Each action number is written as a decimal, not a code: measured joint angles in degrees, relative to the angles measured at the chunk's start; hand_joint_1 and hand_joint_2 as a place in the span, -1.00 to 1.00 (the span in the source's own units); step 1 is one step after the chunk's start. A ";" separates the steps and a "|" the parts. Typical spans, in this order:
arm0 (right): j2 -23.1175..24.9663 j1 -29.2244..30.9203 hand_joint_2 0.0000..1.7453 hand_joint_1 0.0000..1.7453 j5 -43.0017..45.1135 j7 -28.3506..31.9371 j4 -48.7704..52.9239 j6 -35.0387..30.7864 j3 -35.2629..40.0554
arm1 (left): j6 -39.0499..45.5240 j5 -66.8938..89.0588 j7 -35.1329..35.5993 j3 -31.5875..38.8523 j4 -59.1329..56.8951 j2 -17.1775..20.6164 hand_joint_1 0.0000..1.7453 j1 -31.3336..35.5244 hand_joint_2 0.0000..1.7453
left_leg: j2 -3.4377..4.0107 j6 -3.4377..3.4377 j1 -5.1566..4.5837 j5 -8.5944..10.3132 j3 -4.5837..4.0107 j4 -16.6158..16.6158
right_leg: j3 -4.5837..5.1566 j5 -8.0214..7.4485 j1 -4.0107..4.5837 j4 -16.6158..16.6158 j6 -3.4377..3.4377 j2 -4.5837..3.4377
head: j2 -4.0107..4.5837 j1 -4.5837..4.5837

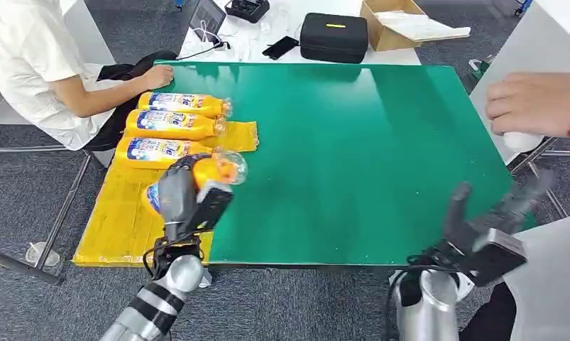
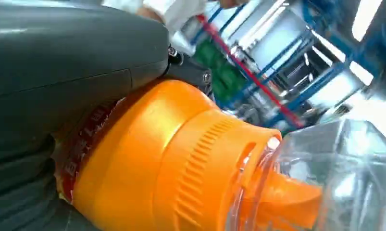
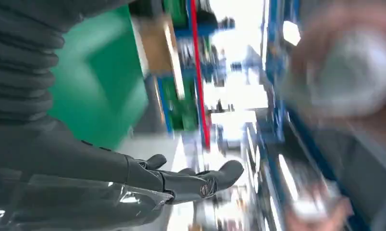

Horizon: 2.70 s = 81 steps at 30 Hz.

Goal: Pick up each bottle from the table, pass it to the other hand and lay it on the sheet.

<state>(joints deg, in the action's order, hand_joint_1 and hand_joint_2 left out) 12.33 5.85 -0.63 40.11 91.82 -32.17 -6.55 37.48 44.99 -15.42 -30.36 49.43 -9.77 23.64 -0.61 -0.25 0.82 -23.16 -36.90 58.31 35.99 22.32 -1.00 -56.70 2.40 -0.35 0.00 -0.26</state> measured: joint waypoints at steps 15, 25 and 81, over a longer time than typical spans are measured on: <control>0.39 1.96 1.00 -1.00 -0.02 -0.33 -10.86 5.87 5.79 | -9.29 10.78 8.60 -2.27 -21.69 3.08 1.00 9.05 1.00 | 0.00 -0.05 0.00 0.05 -0.10 0.00 | 0.08 0.00 0.00 -0.03 0.02 0.01 | 0.00 0.02; 0.39 2.56 1.00 -1.00 0.37 -1.31 -13.96 8.50 6.82 | -15.48 9.55 10.83 -1.29 -26.15 3.26 -1.00 11.11 1.00 | 0.00 -0.05 0.00 0.06 -0.09 0.00 | 0.08 -0.01 0.01 -0.03 0.02 0.01 | 0.00 0.02; -2.08 -1.50 1.00 -1.00 2.48 -1.44 -16.65 24.46 7.76 | -27.06 -37.79 -10.54 -0.76 14.68 -0.31 -1.00 -8.25 1.00 | -0.03 -0.04 -0.01 0.05 -0.06 0.00 | 0.09 -0.02 -0.01 0.01 0.03 0.02 | 0.00 0.00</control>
<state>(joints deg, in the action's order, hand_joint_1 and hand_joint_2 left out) 10.25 4.36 1.85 38.66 75.16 -7.71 1.20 10.42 7.21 -25.96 -31.12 64.11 -10.08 15.38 -0.64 -0.28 0.80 -23.11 -36.96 58.31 36.08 22.30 -1.01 -56.69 2.43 -0.33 0.00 -0.26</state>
